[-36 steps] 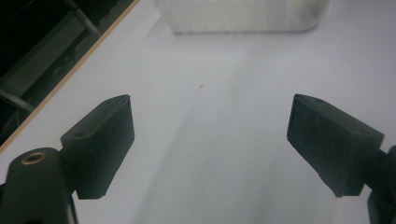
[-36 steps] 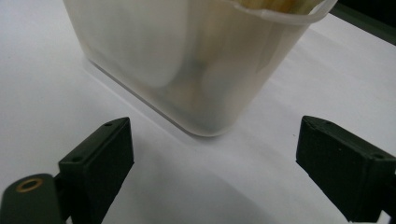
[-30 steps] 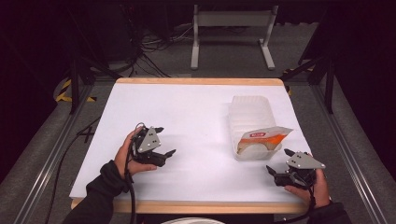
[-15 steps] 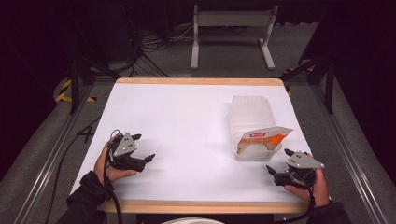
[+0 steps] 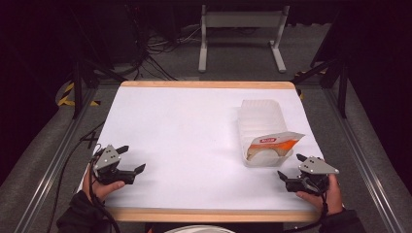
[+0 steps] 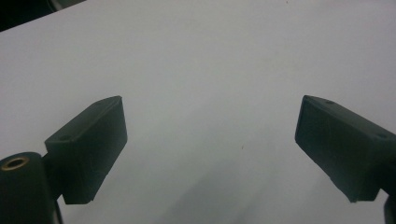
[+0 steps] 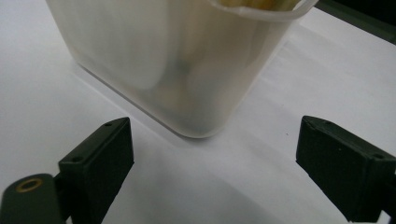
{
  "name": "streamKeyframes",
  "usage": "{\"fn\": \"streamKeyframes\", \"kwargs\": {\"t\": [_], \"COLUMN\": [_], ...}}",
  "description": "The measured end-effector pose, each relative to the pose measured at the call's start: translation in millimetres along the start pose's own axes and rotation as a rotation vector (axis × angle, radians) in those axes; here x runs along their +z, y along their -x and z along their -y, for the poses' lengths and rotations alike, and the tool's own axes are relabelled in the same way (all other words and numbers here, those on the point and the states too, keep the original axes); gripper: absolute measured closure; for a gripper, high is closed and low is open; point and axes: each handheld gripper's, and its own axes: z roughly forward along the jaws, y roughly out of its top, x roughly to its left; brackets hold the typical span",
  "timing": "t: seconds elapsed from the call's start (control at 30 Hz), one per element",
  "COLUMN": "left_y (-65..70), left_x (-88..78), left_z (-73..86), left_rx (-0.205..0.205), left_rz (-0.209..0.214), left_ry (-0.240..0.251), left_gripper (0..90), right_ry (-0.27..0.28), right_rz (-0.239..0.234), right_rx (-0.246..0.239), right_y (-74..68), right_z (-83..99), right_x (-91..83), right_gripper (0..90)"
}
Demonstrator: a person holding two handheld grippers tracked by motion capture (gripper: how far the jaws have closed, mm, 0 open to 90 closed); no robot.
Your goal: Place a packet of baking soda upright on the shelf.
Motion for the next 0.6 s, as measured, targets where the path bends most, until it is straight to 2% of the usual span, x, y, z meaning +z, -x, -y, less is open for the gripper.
{"fn": "streamKeyframes", "kwargs": {"t": [0.07,0.17,0.33,0.5,0.6], "left_y": [-1.6,-2.3,-2.0,-1.3,-0.1], "left_x": [-3.6,-7.0,-5.2,-5.5,-5.3], "left_z": [2.7,5.0,6.3,7.5,8.1], "left_rx": [-0.023,-0.032,0.003,0.018,0.022], "left_rz": [-0.003,-0.012,-0.009,-0.012,-0.009], "left_ry": [0.016,0.027,0.015,0.006,0.004], "left_gripper": [9.8,9.8,9.2,8.3,8.3], "right_ry": [0.004,0.012,0.015,0.013,0.023], "right_rz": [0.0,0.007,0.012,0.011,-0.006], "right_rx": [-0.002,0.007,0.012,0.016,0.032], "right_y": [1.0,2.1,1.6,1.4,2.4], "right_z": [0.7,0.7,-0.5,-1.2,-1.8], "right_x": [-0.7,-1.8,-2.5,-2.0,-1.7], "right_gripper": [11.8,11.8,11.8,11.7,11.7]}}
